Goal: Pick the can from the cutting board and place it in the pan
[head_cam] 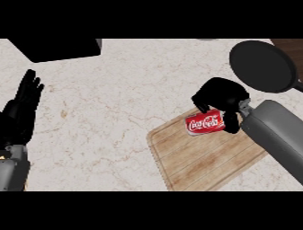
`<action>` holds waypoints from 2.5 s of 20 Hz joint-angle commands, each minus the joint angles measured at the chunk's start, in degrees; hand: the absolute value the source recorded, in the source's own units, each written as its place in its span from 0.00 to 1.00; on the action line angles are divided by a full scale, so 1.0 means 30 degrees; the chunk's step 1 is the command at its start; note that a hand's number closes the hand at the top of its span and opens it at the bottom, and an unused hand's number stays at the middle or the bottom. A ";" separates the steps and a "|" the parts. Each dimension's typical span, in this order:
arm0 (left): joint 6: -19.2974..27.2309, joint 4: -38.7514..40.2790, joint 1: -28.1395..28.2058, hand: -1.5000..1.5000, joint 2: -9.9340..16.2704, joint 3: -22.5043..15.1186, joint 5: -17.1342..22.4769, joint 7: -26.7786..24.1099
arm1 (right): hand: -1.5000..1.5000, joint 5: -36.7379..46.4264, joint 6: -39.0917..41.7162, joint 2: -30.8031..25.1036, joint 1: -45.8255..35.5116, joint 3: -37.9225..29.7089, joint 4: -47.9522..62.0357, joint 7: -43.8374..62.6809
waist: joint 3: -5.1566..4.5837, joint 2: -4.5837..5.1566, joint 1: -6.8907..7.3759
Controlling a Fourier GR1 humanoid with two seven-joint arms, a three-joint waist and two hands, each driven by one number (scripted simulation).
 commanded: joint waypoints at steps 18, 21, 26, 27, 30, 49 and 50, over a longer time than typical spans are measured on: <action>-0.0685 -0.0050 -0.1324 0.50 -0.0670 -0.1013 -0.0289 0.0318 | 1.00 0.2127 -1.5872 0.2716 -0.1606 -1.2221 0.2462 1.7140 | -0.0100 0.0314 0.2745; -0.0968 -0.0030 -0.1194 0.50 -0.0717 -0.0940 -0.0289 -0.0062 | 1.00 0.1206 -1.6812 0.1631 -0.1158 -1.3808 0.4364 1.4705 | -0.0095 0.0358 0.2959; -0.1168 0.0545 -0.1849 0.50 -0.0623 -0.0700 -0.0373 0.0351 | 1.00 0.0728 -1.7684 0.0072 -0.0020 -1.5273 0.7457 1.1511 | -0.0092 0.0407 0.2988; -0.0663 -0.0230 -0.1675 0.50 -0.0942 -0.0917 -0.0529 0.0632 | 1.00 0.0627 -1.7839 -0.0712 0.0152 -1.5543 0.8450 1.0082 | -0.0075 0.0455 0.3153; -0.1676 -0.0071 -0.0882 0.50 -0.0737 -0.0885 -0.0237 -0.0508 | 1.00 0.1524 -1.8389 -0.1689 -0.0833 -1.5876 1.1545 0.9463 | -0.0078 0.0594 0.3561; -0.1220 -0.0215 -0.1827 0.50 -0.1401 -0.1286 -0.0732 0.0090 | 0.00 -0.4022 -1.4882 -0.3022 -0.0572 -2.1799 1.8262 0.1917 | 0.0120 0.0915 0.4233; -0.1562 -0.0206 -0.1969 0.50 -0.1168 -0.1183 -0.0545 0.0184 | 0.00 -0.4341 -1.4814 -0.2411 -0.0022 -2.2044 1.8313 0.0885 | 0.0118 0.0904 0.4098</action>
